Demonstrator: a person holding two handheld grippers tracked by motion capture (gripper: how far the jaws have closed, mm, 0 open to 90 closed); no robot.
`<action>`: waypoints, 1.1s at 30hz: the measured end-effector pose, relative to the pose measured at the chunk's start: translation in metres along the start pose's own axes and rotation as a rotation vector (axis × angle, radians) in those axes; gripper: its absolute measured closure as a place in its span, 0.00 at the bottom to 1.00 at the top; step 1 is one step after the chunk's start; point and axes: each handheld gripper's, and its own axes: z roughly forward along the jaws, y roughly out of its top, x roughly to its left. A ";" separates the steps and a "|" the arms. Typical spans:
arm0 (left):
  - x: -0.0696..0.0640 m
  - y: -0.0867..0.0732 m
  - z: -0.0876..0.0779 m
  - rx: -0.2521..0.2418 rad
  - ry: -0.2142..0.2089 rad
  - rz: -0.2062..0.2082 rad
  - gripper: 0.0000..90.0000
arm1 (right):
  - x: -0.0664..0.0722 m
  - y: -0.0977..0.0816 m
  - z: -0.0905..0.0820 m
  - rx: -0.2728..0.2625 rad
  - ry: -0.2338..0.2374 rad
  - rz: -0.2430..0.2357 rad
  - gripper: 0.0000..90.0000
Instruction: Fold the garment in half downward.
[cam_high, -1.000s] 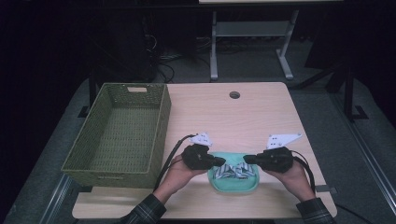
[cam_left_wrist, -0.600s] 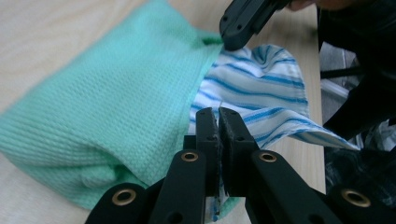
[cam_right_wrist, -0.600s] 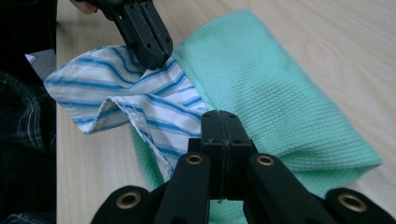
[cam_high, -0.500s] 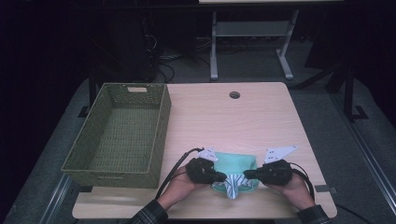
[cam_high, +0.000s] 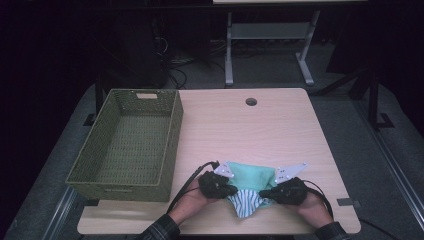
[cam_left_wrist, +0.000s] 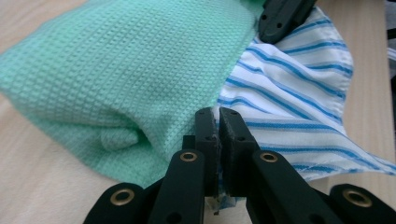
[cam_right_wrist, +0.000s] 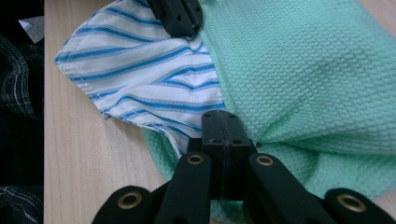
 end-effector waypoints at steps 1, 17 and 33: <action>0.000 0.000 0.000 -0.006 0.004 -0.008 0.95 | 0.000 0.000 0.000 -0.002 0.001 0.003 1.00; 0.012 0.008 -0.032 -0.127 0.015 -0.125 0.80 | -0.004 0.005 -0.018 -0.102 -0.122 0.048 0.76; 0.028 0.001 -0.041 -0.141 0.099 -0.191 0.36 | -0.023 -0.025 -0.040 -0.120 -0.415 0.199 0.21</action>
